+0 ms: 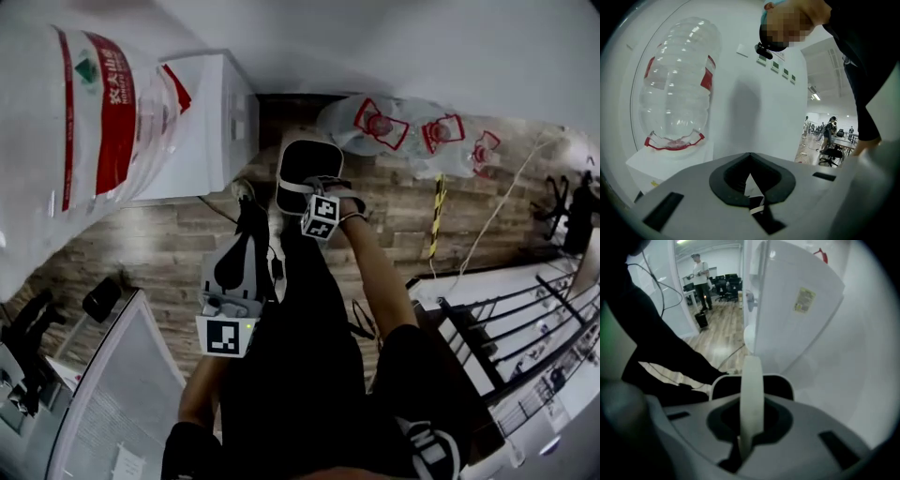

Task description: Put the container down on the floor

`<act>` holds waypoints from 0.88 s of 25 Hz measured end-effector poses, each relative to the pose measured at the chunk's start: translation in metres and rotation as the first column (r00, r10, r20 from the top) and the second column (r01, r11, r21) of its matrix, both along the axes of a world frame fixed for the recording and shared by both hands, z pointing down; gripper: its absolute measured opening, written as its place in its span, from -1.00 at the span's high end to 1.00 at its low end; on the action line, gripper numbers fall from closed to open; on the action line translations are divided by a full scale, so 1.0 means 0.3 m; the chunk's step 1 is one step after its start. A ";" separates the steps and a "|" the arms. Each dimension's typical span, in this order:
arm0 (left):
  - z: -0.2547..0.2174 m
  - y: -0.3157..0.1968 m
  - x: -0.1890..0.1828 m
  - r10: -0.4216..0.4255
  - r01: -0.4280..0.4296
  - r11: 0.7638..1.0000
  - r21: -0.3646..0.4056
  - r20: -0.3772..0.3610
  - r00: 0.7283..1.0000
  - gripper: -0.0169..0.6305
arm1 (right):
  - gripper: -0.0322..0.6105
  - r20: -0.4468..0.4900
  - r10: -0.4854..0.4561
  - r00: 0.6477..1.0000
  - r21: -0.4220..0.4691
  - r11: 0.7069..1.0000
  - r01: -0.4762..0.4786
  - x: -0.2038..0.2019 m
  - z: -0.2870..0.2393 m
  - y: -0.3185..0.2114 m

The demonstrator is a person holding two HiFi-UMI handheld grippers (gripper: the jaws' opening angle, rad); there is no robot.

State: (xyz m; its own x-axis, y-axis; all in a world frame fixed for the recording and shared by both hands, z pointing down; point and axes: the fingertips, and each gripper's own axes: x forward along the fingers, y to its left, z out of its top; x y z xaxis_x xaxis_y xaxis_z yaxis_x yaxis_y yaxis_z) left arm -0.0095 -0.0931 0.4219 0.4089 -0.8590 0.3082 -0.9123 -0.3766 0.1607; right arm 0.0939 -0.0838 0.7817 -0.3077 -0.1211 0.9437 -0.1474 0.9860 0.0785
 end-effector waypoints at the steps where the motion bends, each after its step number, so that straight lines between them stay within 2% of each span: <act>1: 0.028 -0.008 0.005 0.016 -0.016 1.000 0.001 0.013 1.000 0.87 | 0.80 0.004 0.000 1.000 0.001 1.000 0.000 -0.004 0.036 -0.012; 4: 0.107 -0.020 0.009 0.041 -0.041 0.999 -0.011 0.031 0.999 0.87 | 0.80 0.005 0.001 1.000 0.001 1.000 -0.001 -0.016 0.142 -0.036; 22: 0.400 -0.088 -0.017 0.037 -0.037 0.999 -0.016 0.021 0.999 0.87 | 0.80 0.012 -0.055 0.998 0.035 0.998 0.054 -0.197 0.654 -0.259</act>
